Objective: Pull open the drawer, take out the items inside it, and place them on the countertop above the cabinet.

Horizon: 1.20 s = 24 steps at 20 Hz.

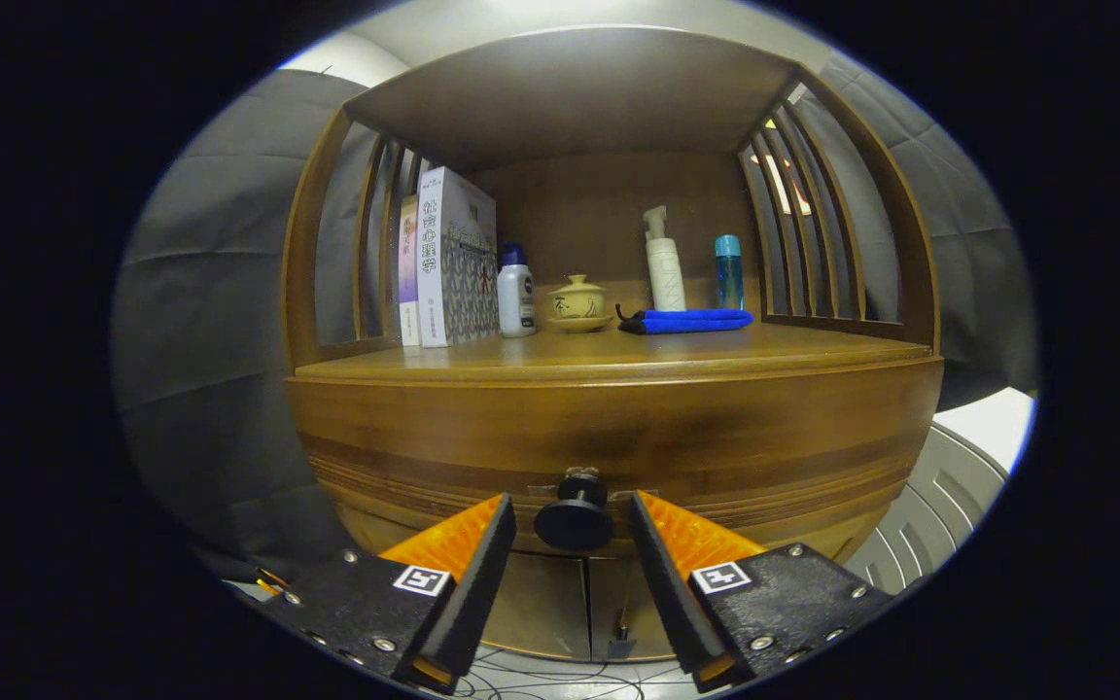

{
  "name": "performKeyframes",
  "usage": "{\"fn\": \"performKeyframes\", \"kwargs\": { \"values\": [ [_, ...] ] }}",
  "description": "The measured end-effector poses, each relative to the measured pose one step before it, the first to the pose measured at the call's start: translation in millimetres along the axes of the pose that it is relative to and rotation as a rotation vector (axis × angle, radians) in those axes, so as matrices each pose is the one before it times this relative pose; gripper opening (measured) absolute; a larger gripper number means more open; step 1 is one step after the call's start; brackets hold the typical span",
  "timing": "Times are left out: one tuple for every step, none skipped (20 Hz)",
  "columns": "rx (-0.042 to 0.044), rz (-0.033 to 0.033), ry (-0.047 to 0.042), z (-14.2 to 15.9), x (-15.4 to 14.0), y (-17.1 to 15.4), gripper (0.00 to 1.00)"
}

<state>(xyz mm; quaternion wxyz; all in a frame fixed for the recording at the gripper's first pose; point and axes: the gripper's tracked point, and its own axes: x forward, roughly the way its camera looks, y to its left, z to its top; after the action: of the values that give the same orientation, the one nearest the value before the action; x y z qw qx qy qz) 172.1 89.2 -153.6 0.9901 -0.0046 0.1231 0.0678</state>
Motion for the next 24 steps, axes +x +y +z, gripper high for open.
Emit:
{"fn": "performKeyframes", "kwargs": {
  "values": [
    [0.00442,0.00119,0.00594,-1.33,2.73,0.89,0.72],
    [0.00420,-0.00526,-0.00102,0.23,1.95,-0.21,0.67],
    [0.00223,-0.00725,0.00270,1.13,3.04,-1.49,0.64],
    [0.00855,-0.00558,0.00607,-0.77,1.08,-2.49,0.58],
    [0.02383,0.00418,0.01225,-1.71,2.79,1.80,0.54],
    [0.02770,0.00218,0.01052,-2.80,-0.69,0.13,0.51],
    [0.02100,-0.00035,0.00357,-0.77,-1.16,0.97,0.51],
    [0.00211,-0.00536,-0.00157,1.35,1.61,-0.95,0.49],
    [-0.01913,-0.00624,0.00172,-0.40,1.22,-1.13,0.47],
    [-0.01799,-0.00716,-0.00099,0.92,3.29,-0.63,0.42],
    [-0.00413,-0.00495,0.00849,-0.40,1.43,0.33,0.40],
    [0.00967,-0.00301,0.00620,-1.05,-1.98,0.07,0.39],
    [0.01094,-0.00137,0.00790,-0.79,-2.26,0.69,0.37],
    [0.00181,-0.00189,0.00041,0.11,-2.07,-0.10,0.35],
    [-0.00869,-0.00105,-0.00323,-0.08,-2.83,-0.01,0.35],
    [-0.01107,-0.00104,-0.00413,-1.42,-3.69,0.38,0.35],
    [-0.00758,-0.00074,-0.00257,-0.57,-4.39,-0.49,0.35],
    [-0.00144,-0.00097,-0.00154,-2.54,-5.86,0.19,0.35],
    [-0.00059,-0.00012,0.00064,-0.28,-4.78,0.81,0.35],
    [-0.00294,-0.00045,0.00063,-1.61,-5.29,0.55,0.35],
    [-0.00536,0.00017,0.00135,-0.52,-5.14,0.63,0.35],
    [-0.00259,-0.00010,0.00030,-2.03,-5.47,0.50,0.35],
    [-0.00400,0.00116,0.00249,-1.14,-5.29,0.72,0.35],
    [-0.00076,0.00087,-0.00042,-0.66,-5.76,0.61,0.35]
  ]
}}
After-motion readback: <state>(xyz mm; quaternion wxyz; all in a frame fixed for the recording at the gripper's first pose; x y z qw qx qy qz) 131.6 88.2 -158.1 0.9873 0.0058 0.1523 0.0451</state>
